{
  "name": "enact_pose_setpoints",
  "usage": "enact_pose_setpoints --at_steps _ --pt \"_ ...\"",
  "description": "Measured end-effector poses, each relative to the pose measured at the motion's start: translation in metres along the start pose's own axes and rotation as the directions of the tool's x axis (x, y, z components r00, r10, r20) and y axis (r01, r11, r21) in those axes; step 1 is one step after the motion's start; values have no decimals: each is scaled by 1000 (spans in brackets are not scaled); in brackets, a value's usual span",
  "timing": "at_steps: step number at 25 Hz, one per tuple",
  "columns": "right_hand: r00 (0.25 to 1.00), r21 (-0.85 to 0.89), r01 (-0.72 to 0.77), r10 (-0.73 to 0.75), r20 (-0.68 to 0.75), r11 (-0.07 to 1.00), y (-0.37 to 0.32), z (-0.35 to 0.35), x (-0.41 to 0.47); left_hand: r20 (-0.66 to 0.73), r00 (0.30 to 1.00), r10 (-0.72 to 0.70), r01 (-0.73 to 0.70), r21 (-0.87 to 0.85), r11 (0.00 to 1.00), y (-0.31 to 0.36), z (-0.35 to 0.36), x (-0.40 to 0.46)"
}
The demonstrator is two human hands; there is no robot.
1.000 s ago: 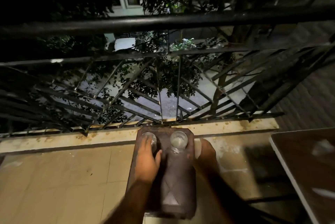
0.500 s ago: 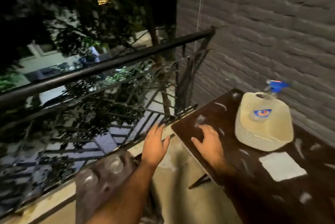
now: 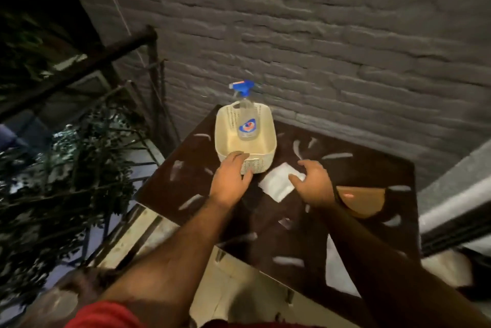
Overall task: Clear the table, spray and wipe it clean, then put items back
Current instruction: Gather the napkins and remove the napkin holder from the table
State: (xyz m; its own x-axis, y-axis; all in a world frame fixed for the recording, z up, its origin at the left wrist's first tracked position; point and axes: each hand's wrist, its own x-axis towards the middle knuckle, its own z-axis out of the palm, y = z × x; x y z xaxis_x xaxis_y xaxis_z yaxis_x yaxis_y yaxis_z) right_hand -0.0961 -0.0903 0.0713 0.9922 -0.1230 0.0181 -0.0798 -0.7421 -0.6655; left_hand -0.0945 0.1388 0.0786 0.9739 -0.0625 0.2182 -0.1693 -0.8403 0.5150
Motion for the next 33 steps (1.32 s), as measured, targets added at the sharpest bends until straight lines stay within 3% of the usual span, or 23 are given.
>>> enact_pose_setpoints --at_steps 5,10,14,19,24,28,31,33 --pt "993 -58 -120 121 12 991 53 -4 -15 176 978 113 -111 -18 994 26 48 22" --pt "944 -9 -328 328 36 945 71 8 -23 345 921 180 -167 -65 984 19 91 52" --pt "881 -5 -471 470 54 882 83 10 -27 493 842 220 -191 -109 976 23 122 83" --pt "790 -1 -612 611 -39 791 98 12 -50 541 796 272 -192 -201 961 38 155 93" --pt "684 -3 -726 723 -98 687 116 16 -86 640 696 325 -255 -203 946 49 180 75" --pt "657 -22 -753 750 -79 657 132 11 -100 608 763 220 -222 -74 972 50 187 67" --pt "677 -45 -736 735 -45 676 144 6 -103 547 834 69 -137 84 987 37 186 70" --pt "696 -69 -717 717 -35 693 155 1 -104 542 839 -49 -57 177 983 30 186 72"
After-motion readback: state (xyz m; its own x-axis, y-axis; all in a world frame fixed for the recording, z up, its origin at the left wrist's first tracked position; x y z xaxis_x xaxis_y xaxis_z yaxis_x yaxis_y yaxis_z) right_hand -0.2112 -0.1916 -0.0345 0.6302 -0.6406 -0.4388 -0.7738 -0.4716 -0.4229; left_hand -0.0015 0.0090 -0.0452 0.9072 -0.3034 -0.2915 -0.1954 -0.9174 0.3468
